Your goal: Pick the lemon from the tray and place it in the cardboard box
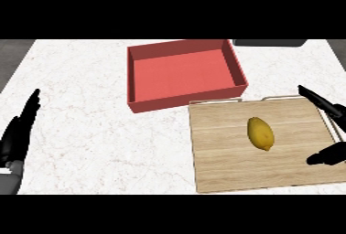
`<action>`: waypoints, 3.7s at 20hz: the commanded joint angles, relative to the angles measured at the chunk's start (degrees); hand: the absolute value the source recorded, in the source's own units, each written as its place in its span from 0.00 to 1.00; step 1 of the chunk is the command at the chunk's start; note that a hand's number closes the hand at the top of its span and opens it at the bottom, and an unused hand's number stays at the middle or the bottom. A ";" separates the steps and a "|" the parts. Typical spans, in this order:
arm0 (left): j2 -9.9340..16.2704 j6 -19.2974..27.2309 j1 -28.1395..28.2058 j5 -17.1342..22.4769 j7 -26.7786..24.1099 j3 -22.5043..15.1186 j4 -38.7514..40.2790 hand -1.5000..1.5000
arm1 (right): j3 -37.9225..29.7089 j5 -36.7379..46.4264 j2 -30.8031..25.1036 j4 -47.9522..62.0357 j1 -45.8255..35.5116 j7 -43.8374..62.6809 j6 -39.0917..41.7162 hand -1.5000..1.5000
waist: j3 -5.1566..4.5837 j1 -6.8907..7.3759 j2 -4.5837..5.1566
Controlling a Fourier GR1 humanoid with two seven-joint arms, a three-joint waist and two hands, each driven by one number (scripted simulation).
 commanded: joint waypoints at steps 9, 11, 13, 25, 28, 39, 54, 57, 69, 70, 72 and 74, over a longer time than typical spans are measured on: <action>-2.34 0.30 0.16 -2.68 -1.08 0.39 2.28 0.50 | 12.10 15.13 -2.64 -2.74 -10.42 9.08 8.24 0.00 | -0.12 -0.89 -0.43; -2.36 -0.13 -1.74 -2.90 -0.34 1.78 3.05 0.50 | 12.17 17.03 1.09 0.73 -13.33 9.20 8.28 0.00 | -0.09 -0.75 -0.31; -0.98 -2.41 -1.03 -2.42 0.96 2.67 0.99 0.50 | 11.98 18.60 -0.18 2.70 -13.24 6.99 10.15 0.00 | -0.07 -0.79 -0.35; -7.13 -2.25 -0.04 -7.39 -3.63 4.53 4.05 0.50 | 8.97 27.62 7.08 -1.47 -11.63 12.77 9.14 0.00 | -0.09 -1.22 -0.37; -4.98 -5.62 -0.65 -6.29 -3.68 7.56 4.38 0.50 | 7.10 28.80 10.54 3.35 -15.71 12.41 10.54 0.00 | -0.08 -0.89 -0.30; -7.62 -5.14 2.50 -9.01 2.02 7.89 -3.57 0.50 | 5.32 26.10 8.34 -11.63 -8.36 11.41 16.04 0.00 | -0.08 -1.14 -0.44; -9.14 -8.36 -1.89 -10.99 0.74 11.17 0.65 0.50 | 6.02 36.16 16.20 -9.11 -5.90 20.74 11.73 1.00 | -0.08 -1.08 -0.33; -8.36 -8.13 -1.36 -10.96 2.09 11.68 -0.93 0.50 | 6.00 38.70 18.86 -11.10 -5.91 20.93 2.25 1.00 | -0.06 -0.98 -0.29; -7.93 -7.29 2.81 -11.63 2.28 13.38 -2.74 0.50 | -7.63 45.85 24.01 -13.52 2.80 56.58 -11.20 1.00 | -0.42 -5.82 -1.76; -8.16 -7.50 2.31 -10.90 2.84 13.72 -2.85 0.50 | -6.78 47.94 25.74 -15.29 3.75 60.62 -13.01 1.00 | -0.44 -5.65 -1.80; -7.80 -8.02 4.11 -11.18 1.23 13.62 -2.18 0.50 | -5.79 51.33 28.97 -20.73 4.96 67.65 -16.67 1.00 | -0.49 -5.17 -1.93; -8.07 -7.61 2.84 -11.48 1.38 13.47 -1.76 0.50 | -5.01 56.96 28.54 -25.23 4.08 74.95 -18.24 1.00 | -0.46 -4.59 -1.48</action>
